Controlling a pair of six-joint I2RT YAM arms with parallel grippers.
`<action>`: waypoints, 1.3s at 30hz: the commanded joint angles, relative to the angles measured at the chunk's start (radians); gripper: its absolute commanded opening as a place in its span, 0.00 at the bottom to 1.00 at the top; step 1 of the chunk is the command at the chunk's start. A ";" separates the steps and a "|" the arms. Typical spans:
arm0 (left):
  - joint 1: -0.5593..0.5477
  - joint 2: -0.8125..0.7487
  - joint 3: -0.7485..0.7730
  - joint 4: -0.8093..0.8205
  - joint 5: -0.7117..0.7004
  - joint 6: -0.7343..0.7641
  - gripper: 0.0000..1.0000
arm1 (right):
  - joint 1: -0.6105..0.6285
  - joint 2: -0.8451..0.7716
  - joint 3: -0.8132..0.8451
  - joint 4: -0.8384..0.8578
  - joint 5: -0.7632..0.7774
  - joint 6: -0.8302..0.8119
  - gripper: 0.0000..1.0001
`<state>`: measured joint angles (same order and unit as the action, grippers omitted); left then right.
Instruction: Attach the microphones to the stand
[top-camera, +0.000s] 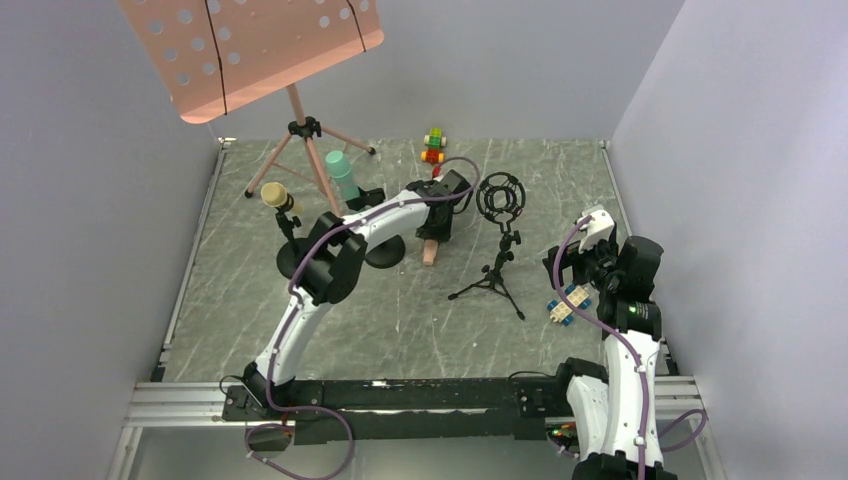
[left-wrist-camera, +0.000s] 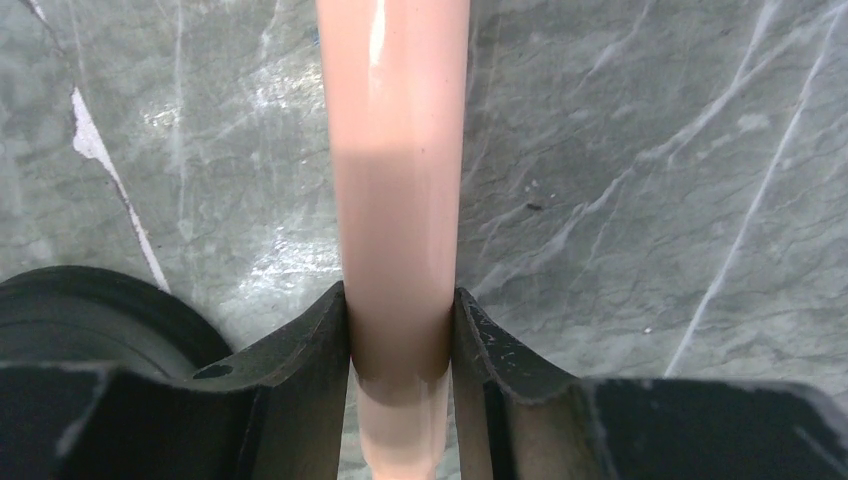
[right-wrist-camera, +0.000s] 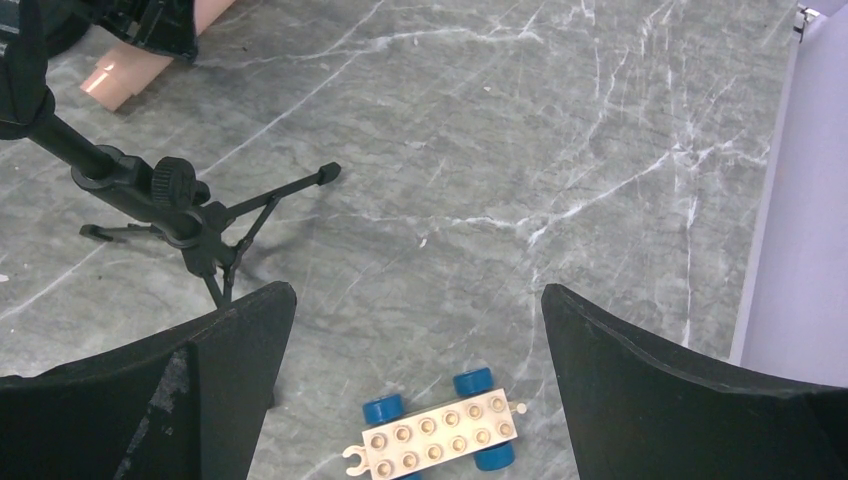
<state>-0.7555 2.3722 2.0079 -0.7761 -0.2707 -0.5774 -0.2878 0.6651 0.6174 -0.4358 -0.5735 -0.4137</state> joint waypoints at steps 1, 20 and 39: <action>0.010 -0.108 -0.113 0.018 -0.035 0.069 0.09 | -0.006 -0.010 -0.003 0.035 0.011 0.019 1.00; -0.006 -0.695 -0.677 0.312 0.136 0.096 0.00 | -0.015 -0.011 -0.002 0.034 -0.017 0.029 1.00; -0.064 -1.326 -1.231 0.458 0.499 0.268 0.00 | -0.047 0.001 0.186 -0.278 -0.219 -0.146 1.00</action>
<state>-0.8089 1.2106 0.8787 -0.3767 0.1165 -0.3592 -0.3305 0.6582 0.6472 -0.5190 -0.6945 -0.4393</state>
